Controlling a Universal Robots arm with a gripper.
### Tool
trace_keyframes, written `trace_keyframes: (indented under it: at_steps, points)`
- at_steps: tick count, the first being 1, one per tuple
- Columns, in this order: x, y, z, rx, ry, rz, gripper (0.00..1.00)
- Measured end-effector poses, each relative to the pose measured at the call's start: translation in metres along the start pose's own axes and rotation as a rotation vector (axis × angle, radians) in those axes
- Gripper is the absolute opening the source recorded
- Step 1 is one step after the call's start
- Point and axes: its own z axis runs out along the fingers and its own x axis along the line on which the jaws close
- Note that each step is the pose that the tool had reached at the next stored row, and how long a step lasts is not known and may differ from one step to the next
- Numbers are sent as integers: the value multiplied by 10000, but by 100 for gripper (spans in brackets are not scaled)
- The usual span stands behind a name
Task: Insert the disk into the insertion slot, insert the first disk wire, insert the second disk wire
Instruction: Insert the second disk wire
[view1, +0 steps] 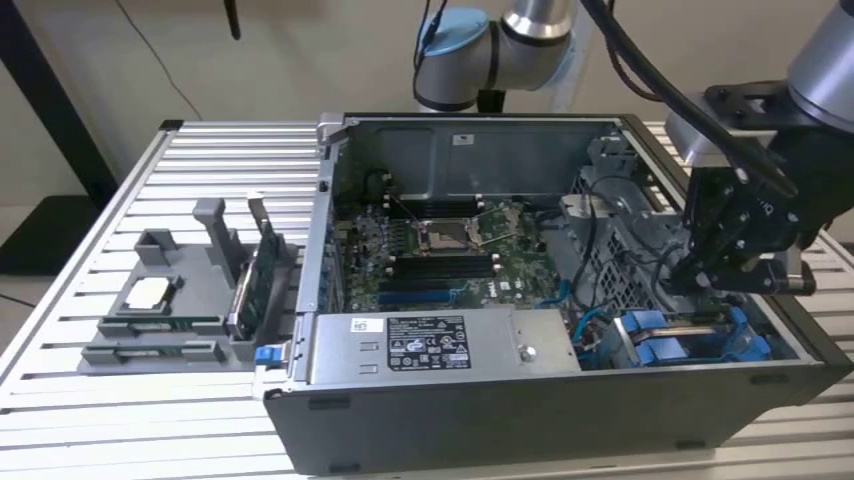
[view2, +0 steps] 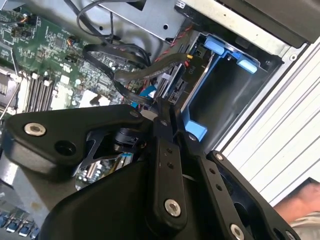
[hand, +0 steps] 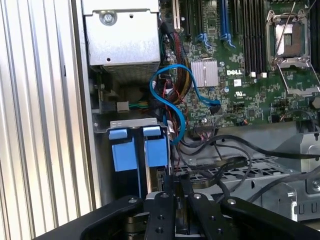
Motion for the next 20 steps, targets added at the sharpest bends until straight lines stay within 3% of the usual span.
trace_keyframes:
  at_steps: [4,20]
  points:
    - [7,-2,44,93,31,-12,16]
    - [41,-4,87,109,68,-11,16]
